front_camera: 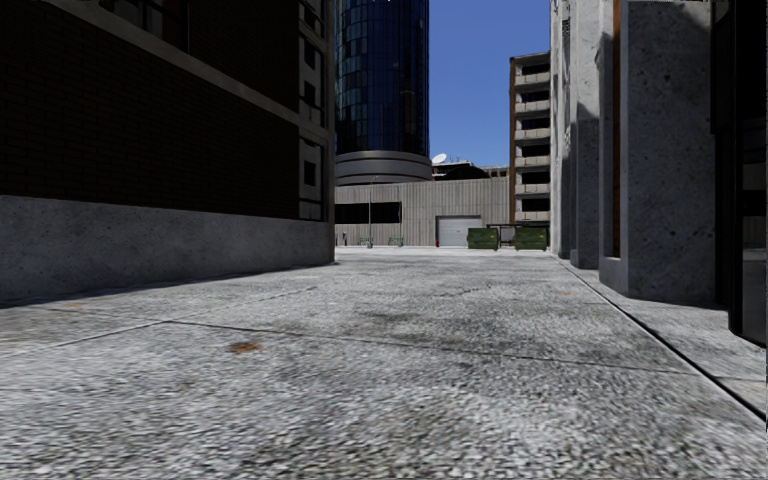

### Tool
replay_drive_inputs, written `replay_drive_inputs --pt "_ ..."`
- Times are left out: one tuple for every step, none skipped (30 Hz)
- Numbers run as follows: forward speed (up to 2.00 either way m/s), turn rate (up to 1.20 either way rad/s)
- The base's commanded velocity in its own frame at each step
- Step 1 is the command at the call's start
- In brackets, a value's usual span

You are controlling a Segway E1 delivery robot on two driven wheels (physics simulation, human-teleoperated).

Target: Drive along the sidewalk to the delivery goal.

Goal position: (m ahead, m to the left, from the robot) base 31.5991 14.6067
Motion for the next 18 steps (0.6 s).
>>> replay_drive_inputs --pt "2.0 0.0" --pt "2.0 0.0" --pt "2.0 0.0" --pt "2.0 0.0" --pt "2.0 0.0" --pt "2.0 0.0" --pt "2.0 0.0" --pt "2.0 0.0" --pt "2.0 0.0" --pt "2.0 0.0" --pt "2.0 0.0" --pt "2.0 0.0" --pt "2.0 0.0" --pt "2.0 0.0" --pt "2.0 0.0" --pt "2.0 0.0" --pt "2.0 0.0" --pt "2.0 0.0"
